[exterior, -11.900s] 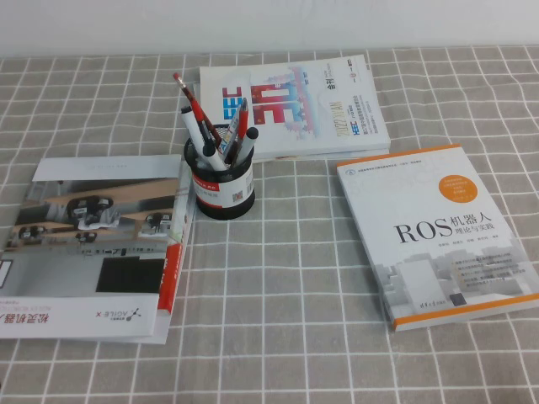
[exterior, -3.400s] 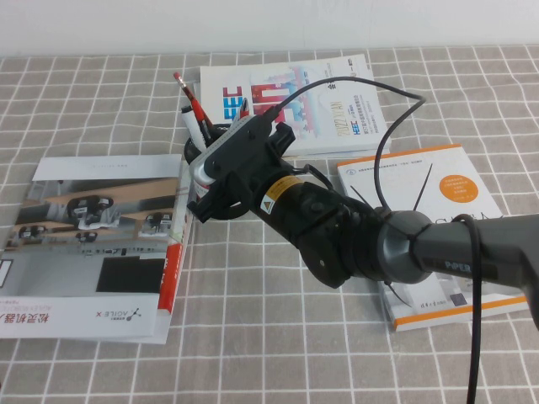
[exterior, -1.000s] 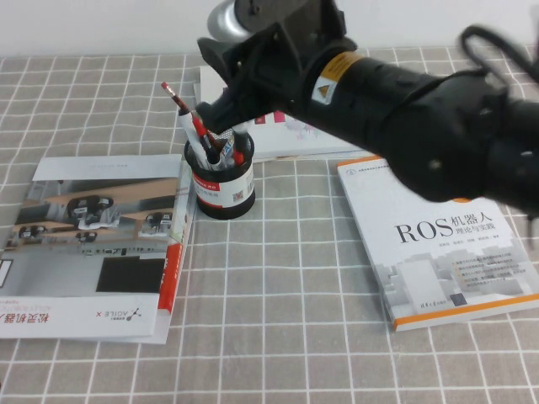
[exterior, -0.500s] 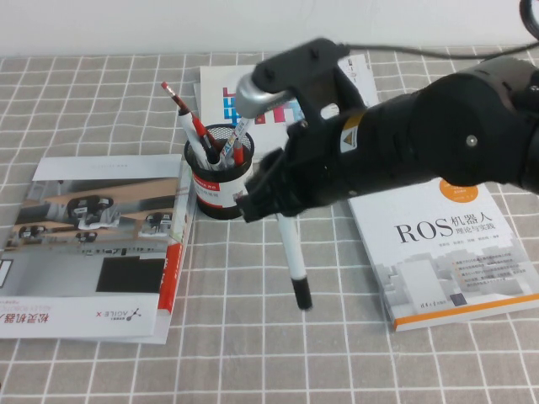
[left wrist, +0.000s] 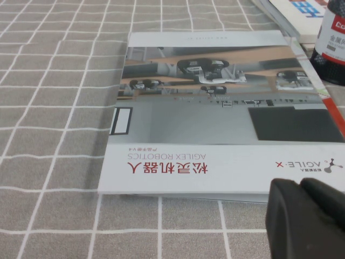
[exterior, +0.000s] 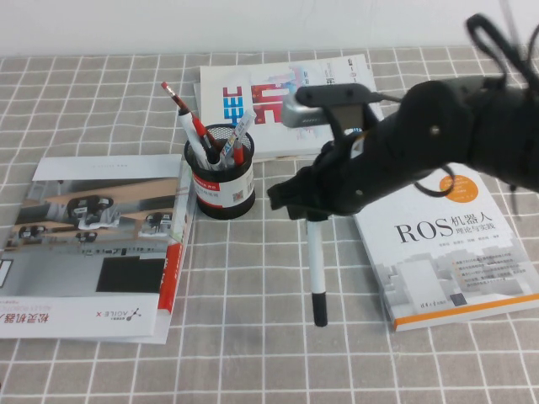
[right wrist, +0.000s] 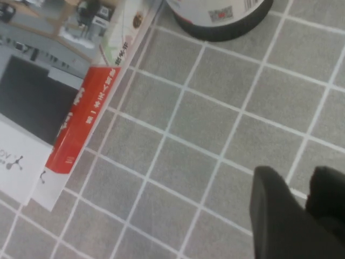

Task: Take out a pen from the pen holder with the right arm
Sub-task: 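Take a marker out of the pen holder and lay it on the table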

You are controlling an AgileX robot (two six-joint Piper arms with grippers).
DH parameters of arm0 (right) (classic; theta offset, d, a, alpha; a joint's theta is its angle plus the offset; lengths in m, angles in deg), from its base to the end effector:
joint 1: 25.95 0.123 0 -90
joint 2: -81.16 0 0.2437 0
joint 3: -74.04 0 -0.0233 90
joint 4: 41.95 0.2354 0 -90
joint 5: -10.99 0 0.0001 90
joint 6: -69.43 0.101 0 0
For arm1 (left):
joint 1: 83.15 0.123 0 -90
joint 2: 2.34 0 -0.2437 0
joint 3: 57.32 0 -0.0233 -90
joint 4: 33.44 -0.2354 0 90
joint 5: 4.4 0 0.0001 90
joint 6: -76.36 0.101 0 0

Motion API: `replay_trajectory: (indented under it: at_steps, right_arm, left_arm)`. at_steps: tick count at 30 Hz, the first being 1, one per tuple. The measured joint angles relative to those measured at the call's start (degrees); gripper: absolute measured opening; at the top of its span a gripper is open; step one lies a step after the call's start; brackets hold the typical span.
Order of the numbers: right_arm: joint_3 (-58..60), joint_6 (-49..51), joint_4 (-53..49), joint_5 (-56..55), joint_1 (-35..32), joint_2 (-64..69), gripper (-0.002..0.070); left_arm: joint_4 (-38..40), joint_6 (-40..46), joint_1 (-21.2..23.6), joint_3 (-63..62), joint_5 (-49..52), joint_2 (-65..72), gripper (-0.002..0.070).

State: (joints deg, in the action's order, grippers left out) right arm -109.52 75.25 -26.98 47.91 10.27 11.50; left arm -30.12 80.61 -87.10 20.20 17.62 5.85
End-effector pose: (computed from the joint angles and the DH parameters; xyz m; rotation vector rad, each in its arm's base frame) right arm 0.2950 0.2355 0.2264 -0.4766 2.5287 0.5731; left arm 0.0876 -0.0083 0.1678 0.0989 1.8773 -0.0537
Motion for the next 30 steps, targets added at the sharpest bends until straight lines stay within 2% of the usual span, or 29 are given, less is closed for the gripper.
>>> replay_trajectory:
  at_steps: [9, 20, 30]
  right_arm:
    - [-10.95, 0.14, 0.62, 5.49, -0.13, 10.83, 0.0089]
    - [-23.77, 0.71, -0.75, 13.98, -4.35, 22.17, 0.0089]
    - [-26.01, 0.8, -1.87, 14.35, -5.56, 25.6, 0.0089]
  left_arm:
    - [0.0, 0.0, 0.0, 0.0, 0.0, 0.0, -0.0004]
    - [0.0, 0.0, 0.0, 0.0, 0.0, 0.0, -0.0004]
    - [0.0, 0.0, 0.0, 0.0, 0.0, 0.0, -0.0004]
